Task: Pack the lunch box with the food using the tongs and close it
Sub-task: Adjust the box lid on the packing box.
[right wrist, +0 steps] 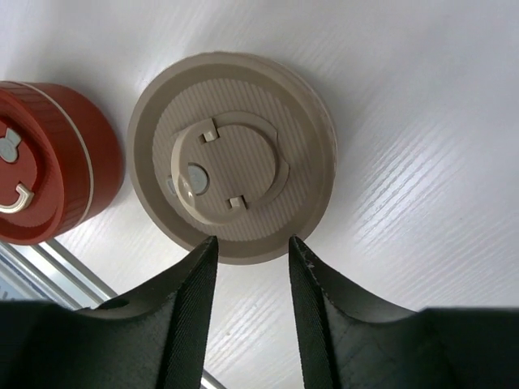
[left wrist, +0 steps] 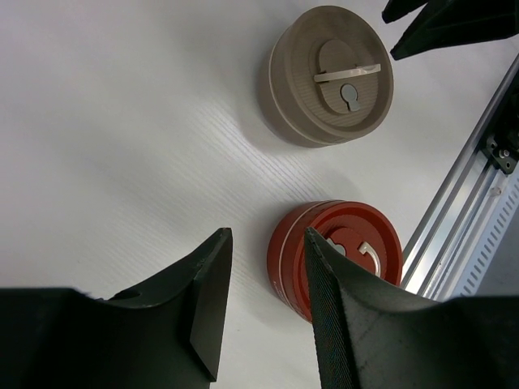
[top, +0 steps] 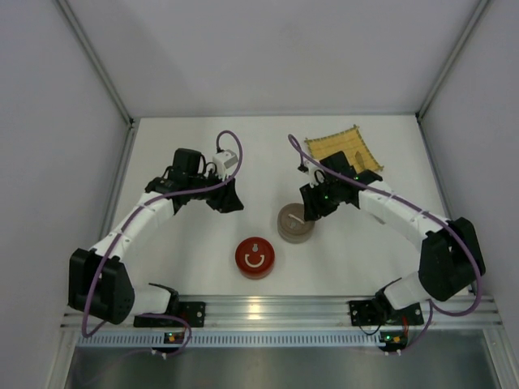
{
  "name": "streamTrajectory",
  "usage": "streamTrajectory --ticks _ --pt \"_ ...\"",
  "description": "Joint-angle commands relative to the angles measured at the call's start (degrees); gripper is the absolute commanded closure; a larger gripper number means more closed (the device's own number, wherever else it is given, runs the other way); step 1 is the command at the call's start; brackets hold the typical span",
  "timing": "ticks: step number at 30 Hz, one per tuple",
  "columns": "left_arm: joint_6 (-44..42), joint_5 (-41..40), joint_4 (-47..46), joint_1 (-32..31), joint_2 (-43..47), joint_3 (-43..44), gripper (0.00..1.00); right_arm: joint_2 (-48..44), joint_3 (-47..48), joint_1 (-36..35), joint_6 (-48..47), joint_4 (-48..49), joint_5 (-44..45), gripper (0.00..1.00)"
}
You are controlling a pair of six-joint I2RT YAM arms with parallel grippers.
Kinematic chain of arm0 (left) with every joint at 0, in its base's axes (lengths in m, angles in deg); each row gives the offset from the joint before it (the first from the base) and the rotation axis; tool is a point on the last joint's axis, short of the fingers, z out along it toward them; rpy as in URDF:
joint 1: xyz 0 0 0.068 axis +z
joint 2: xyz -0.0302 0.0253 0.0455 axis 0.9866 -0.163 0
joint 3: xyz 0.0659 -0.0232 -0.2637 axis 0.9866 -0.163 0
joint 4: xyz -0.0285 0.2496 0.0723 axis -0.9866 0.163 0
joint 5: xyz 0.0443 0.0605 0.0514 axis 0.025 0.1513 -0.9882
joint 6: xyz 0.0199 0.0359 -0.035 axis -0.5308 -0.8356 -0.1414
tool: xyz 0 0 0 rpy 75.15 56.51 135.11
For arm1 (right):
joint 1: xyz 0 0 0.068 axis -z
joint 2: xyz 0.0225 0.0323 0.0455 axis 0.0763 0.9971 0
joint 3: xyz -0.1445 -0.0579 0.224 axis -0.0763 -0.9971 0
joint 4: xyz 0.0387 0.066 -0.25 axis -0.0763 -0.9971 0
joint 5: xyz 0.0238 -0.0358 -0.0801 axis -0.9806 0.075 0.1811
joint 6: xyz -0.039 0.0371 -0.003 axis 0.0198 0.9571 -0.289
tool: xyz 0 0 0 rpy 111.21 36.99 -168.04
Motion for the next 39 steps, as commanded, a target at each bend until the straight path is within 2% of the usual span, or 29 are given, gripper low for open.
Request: streamTrajectory --ticks 1,4,5,6,8,11,18,22,30,35,39 --pt "-0.70 0.04 0.16 0.13 1.92 1.88 0.54 0.38 4.41 1.39 -1.77 0.19 0.50 0.62" --pt "-1.05 -0.04 0.42 0.22 1.92 1.79 0.54 -1.45 3.98 2.36 -7.18 0.19 -6.69 0.73" --pt "-1.05 -0.05 0.42 0.13 1.92 1.79 0.54 -2.07 3.89 2.36 -9.31 -0.24 -11.33 0.83" --pt "-1.05 0.04 0.42 0.13 1.83 1.70 0.54 -2.77 3.54 2.36 -10.46 -0.42 -13.03 0.88" --pt "-1.06 0.30 0.51 0.13 1.57 1.70 0.54 -4.09 3.62 2.36 -13.53 -1.82 -19.24 0.95" --pt "-1.05 0.66 0.25 0.13 1.13 1.97 0.54 -3.49 4.94 2.36 -17.40 -4.98 -24.36 0.99" --pt "-0.79 0.48 -0.01 0.13 0.07 3.72 0.54 0.73 8.89 1.84 -22.33 -9.21 -27.72 1.00" --pt "-0.96 0.48 -0.02 0.13 -0.46 4.25 0.54 4.77 11.44 1.04 -22.69 -9.83 -25.01 1.00" --pt "-1.67 -0.04 0.86 0.31 -0.81 4.25 0.54 11.36 16.54 0.34 -25.32 -12.64 -24.91 1.00" --pt "-2.02 -0.66 0.95 0.31 -0.98 3.99 0.53 11.81 16.98 -0.36 -27.51 -11.93 -20.87 1.00" --pt "-2.11 -0.57 1.13 0.40 -1.33 3.99 0.53 11.11 16.98 -1.33 -30.59 -13.78 -21.48 1.00"
